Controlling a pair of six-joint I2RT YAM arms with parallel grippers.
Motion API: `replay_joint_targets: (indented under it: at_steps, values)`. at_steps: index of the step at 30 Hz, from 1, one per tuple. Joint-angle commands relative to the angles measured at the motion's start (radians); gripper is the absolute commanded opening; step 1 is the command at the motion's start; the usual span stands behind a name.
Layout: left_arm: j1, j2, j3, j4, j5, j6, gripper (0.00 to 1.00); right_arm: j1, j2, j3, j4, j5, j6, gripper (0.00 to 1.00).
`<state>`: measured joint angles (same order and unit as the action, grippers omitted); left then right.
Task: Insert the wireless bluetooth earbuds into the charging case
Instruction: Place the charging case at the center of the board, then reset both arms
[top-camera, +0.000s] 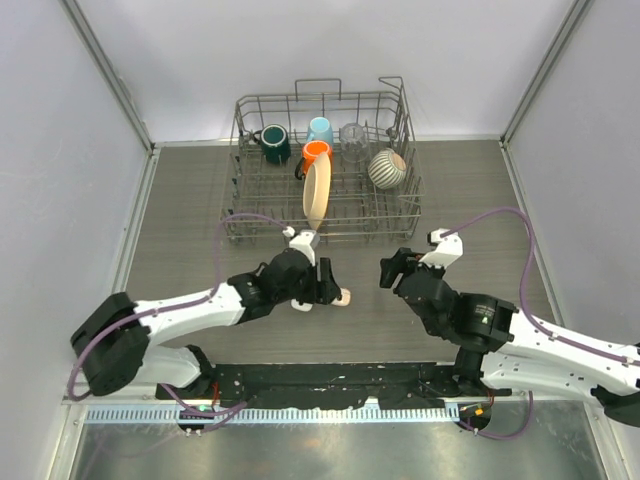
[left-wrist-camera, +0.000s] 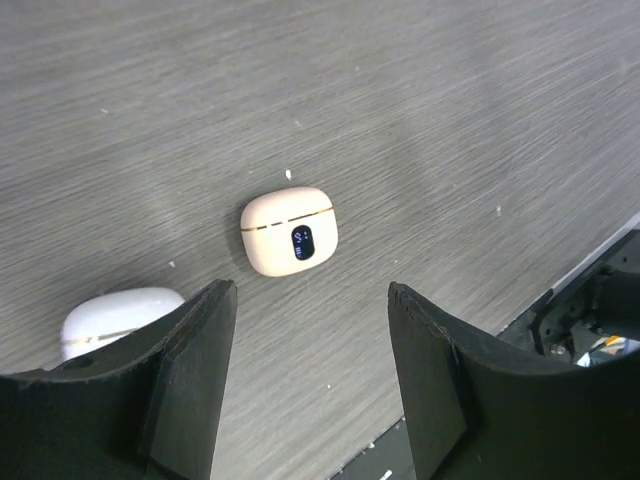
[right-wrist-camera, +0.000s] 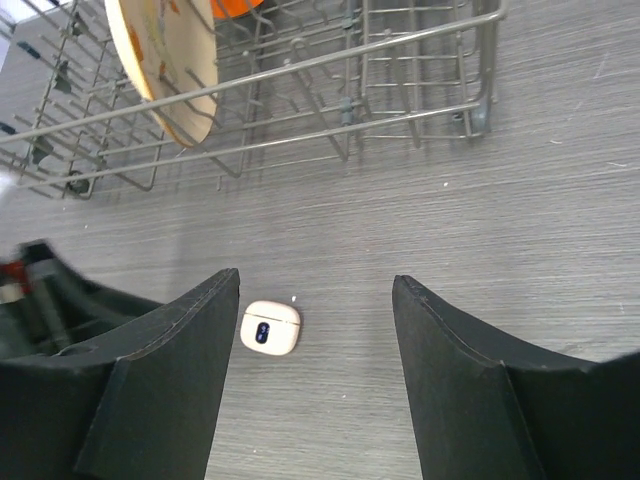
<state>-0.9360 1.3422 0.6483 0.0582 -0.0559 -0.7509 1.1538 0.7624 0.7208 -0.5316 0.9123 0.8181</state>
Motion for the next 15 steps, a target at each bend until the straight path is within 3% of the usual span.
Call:
replay_joint_targets:
  at_steps: [1,5,11,15]
  values:
    - [-0.009,-0.139,0.118,-0.239,-0.200,0.010,0.66,-0.064,-0.037,-0.029,-0.013,0.060,0.033,0.69]
    - [-0.015,-0.218,0.203,-0.457,-0.379,0.019,0.70,-0.225,-0.055,-0.078,-0.051,-0.025,0.027,0.73]
    - [-0.017,-0.362,0.177,-0.529,-0.559,0.004,0.73,-0.541,-0.052,-0.139,0.005,-0.291,-0.106,0.81]
    - [-0.017,-0.460,0.114,-0.515,-0.594,0.071,0.76,-0.898,0.038,-0.146,0.067,-0.502,-0.206,0.84]
